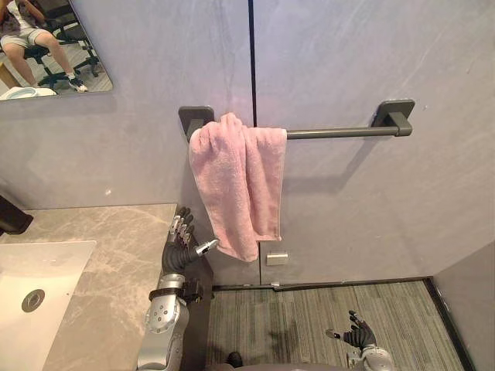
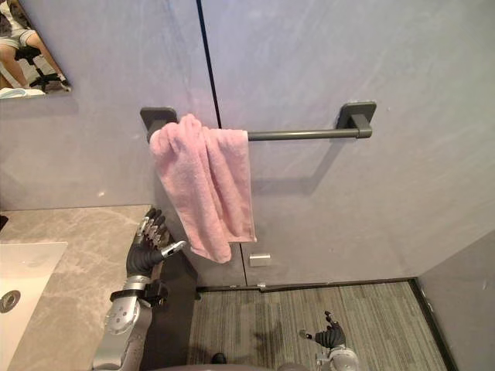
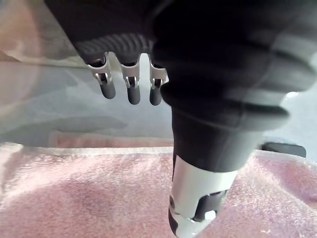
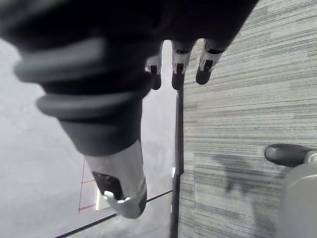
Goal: Organize washtable
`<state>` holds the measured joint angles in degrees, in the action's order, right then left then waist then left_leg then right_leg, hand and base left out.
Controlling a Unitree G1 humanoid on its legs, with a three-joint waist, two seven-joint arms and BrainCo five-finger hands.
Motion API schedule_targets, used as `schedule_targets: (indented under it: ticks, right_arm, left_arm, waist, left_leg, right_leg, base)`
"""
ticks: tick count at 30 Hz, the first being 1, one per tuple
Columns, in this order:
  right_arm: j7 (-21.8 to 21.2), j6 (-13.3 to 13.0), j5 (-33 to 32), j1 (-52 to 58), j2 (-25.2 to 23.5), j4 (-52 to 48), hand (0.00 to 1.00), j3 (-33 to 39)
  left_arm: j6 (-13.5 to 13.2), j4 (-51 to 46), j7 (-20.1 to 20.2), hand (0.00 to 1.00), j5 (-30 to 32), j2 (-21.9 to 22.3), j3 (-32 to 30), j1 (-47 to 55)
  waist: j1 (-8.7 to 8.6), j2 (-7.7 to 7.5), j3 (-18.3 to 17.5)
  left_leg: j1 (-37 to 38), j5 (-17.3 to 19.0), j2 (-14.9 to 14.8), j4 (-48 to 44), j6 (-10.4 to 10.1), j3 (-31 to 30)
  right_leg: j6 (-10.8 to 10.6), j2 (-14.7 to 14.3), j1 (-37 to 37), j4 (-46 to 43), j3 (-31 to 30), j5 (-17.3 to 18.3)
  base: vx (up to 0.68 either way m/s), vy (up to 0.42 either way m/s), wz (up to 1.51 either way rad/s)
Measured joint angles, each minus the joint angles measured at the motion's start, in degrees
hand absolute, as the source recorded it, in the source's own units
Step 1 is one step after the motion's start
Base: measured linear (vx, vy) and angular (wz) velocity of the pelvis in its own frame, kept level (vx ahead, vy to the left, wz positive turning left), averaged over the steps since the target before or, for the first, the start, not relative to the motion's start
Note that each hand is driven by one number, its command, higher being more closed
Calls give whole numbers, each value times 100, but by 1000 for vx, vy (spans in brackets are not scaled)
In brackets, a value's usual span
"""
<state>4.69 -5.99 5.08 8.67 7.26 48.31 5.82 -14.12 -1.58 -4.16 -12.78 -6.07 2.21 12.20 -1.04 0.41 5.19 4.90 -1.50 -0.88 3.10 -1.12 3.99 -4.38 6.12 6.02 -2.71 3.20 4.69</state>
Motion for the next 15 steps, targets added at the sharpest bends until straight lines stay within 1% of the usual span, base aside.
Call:
schedule_targets:
  ticks: [4,10,15]
  right_arm:
    - [-4,0,-1,-39,1,0,0,-2]
    - [-112,4,-5,-14,3,-1,0,-18]
    - [-112,19,-12,53,3,0,0,-23]
  left_arm:
    - [-7,1,-141,0,15,-165,19,-163]
    - [-12,201,-369,0,17,-216,-12,-486]
    - [-10,469,-378,0,18,-348,-18,-666]
  waist:
    - [-46,-15,-4]
    - [-123,-23,-6]
    - [-143,-49,-14]
  left_leg:
    - [24,0,0,3,0,-37]
    - [148,-33,-3,117,-15,-12]
    - [207,-57,-5,225,-28,37]
  right_leg:
    - [12,-7,62,48,26,-8]
    - [17,-11,108,76,2,-9]
    - [15,-15,95,89,-16,-9]
  base:
    - [-2,-8,2]
    - [-28,-9,-3]
    - [-19,-9,-6]
